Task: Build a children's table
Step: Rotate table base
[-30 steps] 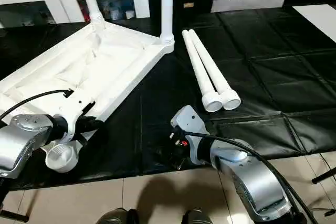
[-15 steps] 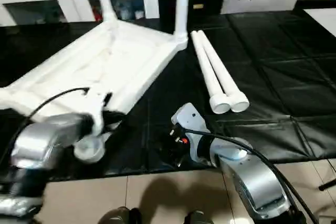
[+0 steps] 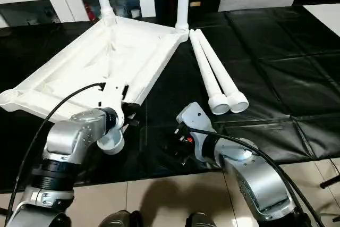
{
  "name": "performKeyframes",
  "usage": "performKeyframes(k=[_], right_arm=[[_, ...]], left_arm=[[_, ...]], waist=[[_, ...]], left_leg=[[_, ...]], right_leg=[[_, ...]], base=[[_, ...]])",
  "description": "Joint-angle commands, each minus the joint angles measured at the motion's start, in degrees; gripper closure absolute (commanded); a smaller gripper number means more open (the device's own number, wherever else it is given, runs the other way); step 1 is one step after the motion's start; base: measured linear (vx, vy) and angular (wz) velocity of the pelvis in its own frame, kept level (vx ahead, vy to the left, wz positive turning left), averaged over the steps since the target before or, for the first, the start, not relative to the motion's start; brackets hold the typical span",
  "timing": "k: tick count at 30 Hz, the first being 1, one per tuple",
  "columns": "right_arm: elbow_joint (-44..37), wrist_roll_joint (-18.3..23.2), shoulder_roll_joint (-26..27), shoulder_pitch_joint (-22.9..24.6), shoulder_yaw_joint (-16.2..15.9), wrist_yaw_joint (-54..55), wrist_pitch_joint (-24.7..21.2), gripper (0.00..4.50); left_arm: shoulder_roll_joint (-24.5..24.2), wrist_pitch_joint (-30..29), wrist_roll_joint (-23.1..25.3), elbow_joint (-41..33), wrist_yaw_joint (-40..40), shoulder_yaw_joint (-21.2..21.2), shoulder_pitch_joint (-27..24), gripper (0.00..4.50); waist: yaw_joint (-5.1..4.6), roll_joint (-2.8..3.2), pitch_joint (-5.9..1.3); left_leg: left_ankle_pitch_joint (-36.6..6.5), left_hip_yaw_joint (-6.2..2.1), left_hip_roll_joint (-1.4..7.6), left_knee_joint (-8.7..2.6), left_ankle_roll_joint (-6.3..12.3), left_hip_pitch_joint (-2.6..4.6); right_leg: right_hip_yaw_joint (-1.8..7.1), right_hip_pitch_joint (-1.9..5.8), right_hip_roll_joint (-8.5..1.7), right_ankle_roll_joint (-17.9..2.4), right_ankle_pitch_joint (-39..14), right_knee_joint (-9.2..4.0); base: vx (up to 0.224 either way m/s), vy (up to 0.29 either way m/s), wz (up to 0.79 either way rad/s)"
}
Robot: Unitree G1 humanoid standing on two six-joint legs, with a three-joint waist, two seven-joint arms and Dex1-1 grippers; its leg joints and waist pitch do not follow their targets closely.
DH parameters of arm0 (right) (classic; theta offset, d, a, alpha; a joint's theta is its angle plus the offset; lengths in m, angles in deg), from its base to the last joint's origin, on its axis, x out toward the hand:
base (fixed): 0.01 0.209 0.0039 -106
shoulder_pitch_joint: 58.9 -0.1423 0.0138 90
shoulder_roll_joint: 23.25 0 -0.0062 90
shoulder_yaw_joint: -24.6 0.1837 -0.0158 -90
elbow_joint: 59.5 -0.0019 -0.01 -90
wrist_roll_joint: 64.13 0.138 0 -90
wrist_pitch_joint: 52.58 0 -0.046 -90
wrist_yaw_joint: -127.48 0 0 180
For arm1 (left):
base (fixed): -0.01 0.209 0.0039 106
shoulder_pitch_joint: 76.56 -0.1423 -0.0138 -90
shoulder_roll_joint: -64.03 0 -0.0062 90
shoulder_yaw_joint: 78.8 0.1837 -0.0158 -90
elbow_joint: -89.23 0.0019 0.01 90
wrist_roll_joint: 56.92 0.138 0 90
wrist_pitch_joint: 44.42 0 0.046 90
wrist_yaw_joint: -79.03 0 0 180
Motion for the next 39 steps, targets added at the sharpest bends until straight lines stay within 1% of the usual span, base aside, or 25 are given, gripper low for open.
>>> performKeyframes(k=[1,3,4,6,9,11,13,14,15,16,17,18,19,20,21,22,23,24,25,27,30,31,33,38,39], right_arm=[[0.03,0.00,-0.09,-0.33,0.06,0.06,0.28,0.00],[-0.07,0.00,-0.09,-0.22,0.00,0.07,0.21,0.00],[-0.03,-0.03,-0.05,-0.22,-0.04,0.10,0.20,0.00],[-0.04,0.00,0.05,-0.19,-0.15,0.11,0.15,0.00],[0.03,-0.08,0.14,-0.20,-0.38,0.14,0.20,0.00],[0.26,-0.09,0.18,-0.37,-0.39,0.12,0.28,0.00],[0.34,-0.11,0.24,-0.40,-0.43,0.14,0.32,0.00],[0.43,-0.22,0.36,-0.39,-0.60,0.25,0.43,0.00],[0.42,-0.20,0.38,-0.36,-0.58,0.25,0.47,0.00],[0.42,-0.20,0.38,-0.35,-0.57,0.26,0.49,0.00],[0.36,-0.18,0.44,-0.31,-0.56,0.30,0.49,0.00],[0.28,-0.16,0.55,-0.04,-0.62,0.37,0.60,0.00],[0.26,-0.16,0.58,0.05,-0.64,0.39,0.64,0.00],[0.26,-0.16,0.64,0.44,-0.81,0.34,0.85,0.00],[0.27,-0.16,0.64,0.46,-0.83,0.34,0.86,0.00],[0.30,-0.16,0.69,0.62,-0.97,0.29,0.93,0.00],[0.46,-0.28,0.57,0.79,-1.40,-0.02,1.17,0.00],[0.53,-0.34,0.56,0.82,-1.58,-0.11,1.25,0.00],[0.61,-0.43,0.61,0.76,-1.74,-0.14,1.33,0.00],[0.69,-0.42,0.67,0.58,-1.73,-0.15,1.31,0.00],[0.68,-0.42,0.71,0.48,-1.76,-0.27,1.35,0.00],[0.63,-0.43,0.65,0.54,-1.86,-0.35,1.39,0.00],[0.55,-0.38,0.56,0.68,-1.98,-0.48,1.47,0.00],[2.32,-1.04,0.82,0.07,-2.39,0.11,2.01,0.00],[2.90,-1.36,1.10,-0.23,-2.35,0.64,1.92,0.00]], left_arm=[[0.07,0.93,-0.99,-2.24,2.48,0.90,-0.22,3.93],[-0.04,1.30,-1.86,-2.87,3.75,0.91,-0.12,3.82],[-0.03,1.35,-2.34,-3.21,4.04,0.80,0.08,3.57],[-0.59,2.26,-3.01,-4.35,5.45,1.28,0.23,3.51],[-2.13,3.05,-3.39,-5.81,7.42,2.48,-0.16,3.32],[-4.32,4.07,-2.79,-7.44,9.40,4.14,-0.95,3.11],[-5.29,4.23,-2.58,-8.16,10.31,4.56,-1.34,3.07],[-9.00,3.89,-1.43,-10.23,11.81,5.06,-2.18,3.00],[-10.80,3.82,-0.85,-10.85,12.41,5.26,-2.33,2.87],[-11.49,3.80,-0.63,-11.09,12.64,5.34,-2.38,2.75],[-14.23,4.11,0.14,-11.90,13.81,5.58,-2.57,2.75],[-19.27,4.59,1.00,-13.35,17.00,6.50,-3.00,2.75],[-20.65,4.76,1.19,-13.77,17.94,6.78,-3.14,2.75],[-25.06,5.51,1.10,-15.38,21.68,7.57,-3.92,2.75],[-25.43,5.58,1.07,-15.52,22.02,7.64,-4.00,2.75],[-27.86,6.15,0.89,-16.42,24.17,8.16,-4.52,2.75],[-33.66,7.19,1.10,-18.27,28.77,9.19,-5.79,2.75],[-35.74,7.66,1.32,-18.83,30.27,9.49,-6.28,2.75],[-38.10,8.20,1.78,-18.88,31.12,9.59,-6.65,3.00],[-39.85,8.50,2.53,-18.08,31.18,9.55,-6.52,3.09],[-43.39,9.25,5.08,-15.98,31.47,10.59,-6.07,3.35],[-43.75,9.89,5.87,-14.76,31.27,10.85,-5.92,3.51],[-43.73,12.06,7.27,-12.55,30.72,11.44,-5.63,3.52],[-41.24,16.45,8.54,-6.72,29.90,13.76,-4.35,3.95],[-41.16,16.90,8.78,-6.09,30.13,14.25,-4.29,4.01]], waist=[[-0.29,-0.73,-3.98],[-0.27,-0.65,-4.03],[-0.28,-0.64,-4.02],[-0.23,-0.74,-4.14],[-0.17,-0.60,-4.22],[-0.16,-0.55,-4.12],[-0.36,-0.51,-4.03],[-0.31,-0.25,-4.11],[-0.57,-0.18,-4.02],[-0.87,-0.09,-3.99],[-0.94,0.14,-3.88],[-0.99,0.15,-3.86],[-1.38,0.27,-3.73],[-1.38,0.17,-3.68],[-1.41,0.10,-3.71],[-1.36,0.34,-3.69],[-1.31,0.47,-3.83],[-1.44,0.69,-3.75],[-1.57,0.70,-3.77],[-1.48,0.85,-3.68],[-1.32,0.71,-3.66],[-1.42,0.69,-3.69],[-1.51,0.68,-3.62],[-1.45,0.64,-3.67],[-1.41,1.07,-3.57]], left_leg=[[-12.36,-1.85,3.39,-3.84,4.81,1.36],[-12.60,-1.93,3.56,-3.94,4.42,1.45],[-12.65,-1.95,3.60,-3.99,4.42,1.44],[-12.36,-1.92,3.60,-3.98,4.39,1.43],[-11.58,-1.94,3.66,-3.97,4.58,1.38],[-11.99,-1.93,3.67,-4.04,4.51,1.35],[-12.57,-1.88,3.63,-4.10,4.19,1.31],[-12.63,-1.95,3.61,-4.06,4.01,1.37],[-13.02,-2.05,3.57,-4.25,3.78,1.16],[-13.79,-2.06,3.52,-4.28,3.35,1.35],[-14.38,-2.06,3.52,-4.34,3.12,1.52],[-15.33,-2.18,3.52,-4.44,2.52,1.60],[-16.07,-2.17,3.51,-4.63,1.93,1.58],[-16.58,-2.17,3.54,-4.63,1.65,1.84],[-16.77,-2.16,3.52,-4.60,1.47,1.92],[-16.93,-2.19,3.63,-4.78,1.04,1.98],[-17.18,-2.39,3.77,-4.82,0.55,2.10],[-17.65,-2.23,3.77,-4.97,0.20,2.05],[-18.38,-2.14,3.59,-4.92,-0.18,2.18],[-19.04,-2.01,3.59,-4.90,-0.75,2.43],[-19.26,-2.05,3.49,-4.94,-1.16,2.28],[-19.26,-2.08,3.44,-4.92,-1.20,2.23],[-19.53,-2.10,3.36,-4.83,-1.13,2.19],[-19.78,-2.16,3.43,-4.78,-1.11,2.18],[-20.05,-2.21,3.42,-4.82,-1.23,2.17]], right_leg=[[3.06,2.33,-4.14,-8.11,-19.45,-5.38],[3.07,2.36,-4.12,-8.66,-18.13,-5.14],[3.09,2.38,-4.12,-8.80,-17.77,-5.15],[3.13,2.51,-4.23,-9.27,-16.51,-4.99],[3.19,2.56,-4.32,-9.81,-14.87,-4.75],[3.20,2.58,-4.39,-9.80,-15.48,-4.82],[3.18,2.60,-4.32,-9.49,-16.29,-4.84],[3.16,2.65,-4.36,-9.42,-16.36,-4.78],[3.10,2.74,-4.25,-9.08,-16.63,-4.68],[3.09,2.61,-4.11,-8.90,-17.04,-4.68],[3.06,2.48,-4.02,-8.83,-17.48,-4.82],[3.13,2.47,-4.07,-8.66,-18.08,-4.73],[3.12,2.47,-3.95,-8.71,-18.40,-4.64],[3.14,2.30,-3.93,-8.66,-18.76,-4.78],[3.22,2.29,-4.03,-8.70,-19.04,-4.78],[3.28,2.26,-4.09,-8.97,-19.13,-4.65],[3.33,2.22,-4.13,-9.27,-18.18,-4.42],[3.38,2.10,-3.98,-9.58,-17.31,-4.10],[3.37,2.07,-3.91,-9.81,-17.01,-4.11],[3.48,1.91,-3.98,-10.08,-16.97,-4.19],[3.53,2.14,-4.11,-9.96,-17.14,-4.02],[3.55,2.18,-4.14,-9.78,-17.37,-4.01],[3.61,2.12,-4.22,-9.51,-18.37,-4.20],[3.68,2.05,-4.28,-9.46,-18.96,-4.24],[3.68,2.00,-4.32,-9.51,-18.99,-4.18]], base=[[0.000,0.000,0.00],[0.000,0.000,0.00],[0.000,0.000,0.00],[0.000,0.000,0.00],[0.000,0.000,0.00],[0.000,0.000,0.00],[0.000,0.000,0.00],[0.000,0.000,0.00],[0.000,0.000,0.00],[0.000,0.000,0.00],[0.000,0.000,0.00],[0.000,0.000,0.00],[0.000,0.000,0.00],[0.000,0.000,0.00],[0.000,0.000,0.00],[0.000,0.000,0.00],[0.000,0.000,0.00],[0.000,0.000,0.00],[0.000,0.000,0.00],[0.000,0.000,0.00],[0.000,0.000,0.00],[0.000,0.000,0.00],[0.000,0.000,0.00],[0.000,0.000,0.00],[0.000,0.000,0.00]])
